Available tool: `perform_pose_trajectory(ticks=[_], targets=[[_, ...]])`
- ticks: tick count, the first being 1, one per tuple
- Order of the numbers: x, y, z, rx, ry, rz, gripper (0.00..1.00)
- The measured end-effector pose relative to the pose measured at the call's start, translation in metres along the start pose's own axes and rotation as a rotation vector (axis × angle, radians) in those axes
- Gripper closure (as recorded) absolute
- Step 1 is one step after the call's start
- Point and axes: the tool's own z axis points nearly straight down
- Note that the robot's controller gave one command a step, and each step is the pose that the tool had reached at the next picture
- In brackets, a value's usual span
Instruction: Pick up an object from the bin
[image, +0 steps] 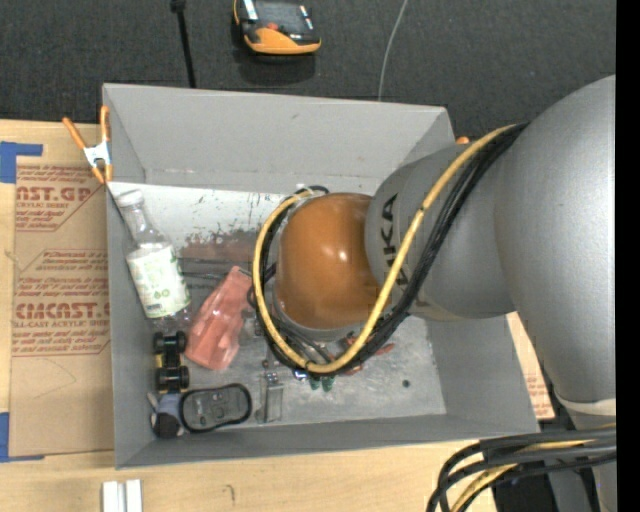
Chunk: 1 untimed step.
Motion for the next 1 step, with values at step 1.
perform_pose_trajectory(ticks=[1], targets=[[0.0023,0.0309,0.0085,0.003,0.01,-0.082,0.0]])
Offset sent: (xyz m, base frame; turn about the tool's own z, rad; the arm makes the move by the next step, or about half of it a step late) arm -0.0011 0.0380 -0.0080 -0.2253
